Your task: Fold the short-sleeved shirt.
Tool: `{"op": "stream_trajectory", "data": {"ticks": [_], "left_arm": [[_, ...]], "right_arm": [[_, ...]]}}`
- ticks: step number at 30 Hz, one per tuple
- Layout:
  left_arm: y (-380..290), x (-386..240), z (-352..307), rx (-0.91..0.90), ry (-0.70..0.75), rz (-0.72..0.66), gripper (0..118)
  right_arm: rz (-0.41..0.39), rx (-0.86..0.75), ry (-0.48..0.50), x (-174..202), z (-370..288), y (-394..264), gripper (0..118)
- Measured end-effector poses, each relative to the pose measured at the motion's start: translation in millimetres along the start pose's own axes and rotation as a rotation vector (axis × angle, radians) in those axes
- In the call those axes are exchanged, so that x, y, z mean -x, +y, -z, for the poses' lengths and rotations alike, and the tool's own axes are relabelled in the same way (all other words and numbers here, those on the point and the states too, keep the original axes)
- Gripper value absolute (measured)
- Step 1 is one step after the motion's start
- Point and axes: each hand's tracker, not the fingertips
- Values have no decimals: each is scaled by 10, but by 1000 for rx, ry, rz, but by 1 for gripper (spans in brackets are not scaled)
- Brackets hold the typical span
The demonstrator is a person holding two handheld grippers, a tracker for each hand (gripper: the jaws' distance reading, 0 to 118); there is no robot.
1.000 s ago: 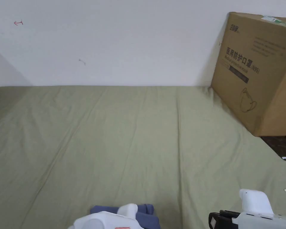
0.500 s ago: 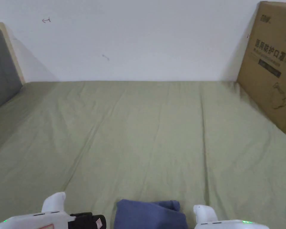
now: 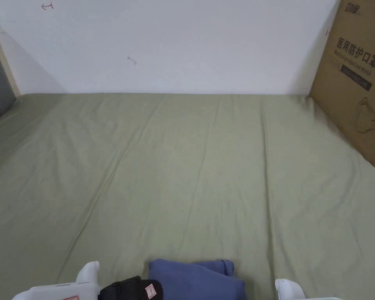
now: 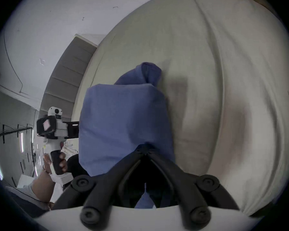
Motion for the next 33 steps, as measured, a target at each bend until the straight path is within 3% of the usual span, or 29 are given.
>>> {"op": "stream_trajectory", "data": {"ticks": [4,9,14,15,16,17,18,19,24,26,29,33], "left_arm": [[-9,63,284,99,-96,-73,118],[-36,71,655,252,-284,-160,118],[-22,66,652,238,-189,-59,118],[-27,107,593,219,-118,-30,116],[-30,107,544,204,-36,9,104],[-47,100,514,190,100,72,80],[-68,136,502,209,105,83,44],[-181,-46,503,193,26,32,33],[-197,-411,382,141,80,181,32],[-142,-541,179,111,82,228,31],[84,-608,-268,44,188,326,31],[505,-355,-938,-29,384,358,31]], "right_arm": [[-32,-4,-10,28,-3,-22,0],[15,-7,28,-74,14,-20,0],[61,-23,57,-138,15,-63,0],[66,-26,59,-140,13,-69,0],[70,-29,59,-136,20,-72,0],[73,-30,58,-133,20,-74,0],[80,-25,75,-127,23,-77,0],[82,-26,75,-95,19,-82,0],[-25,-59,-47,149,-130,-62,0],[-38,-85,-43,256,-270,-46,0],[-38,-136,-17,398,-500,-18,0],[-65,-177,-38,515,-669,-6,0]]}}
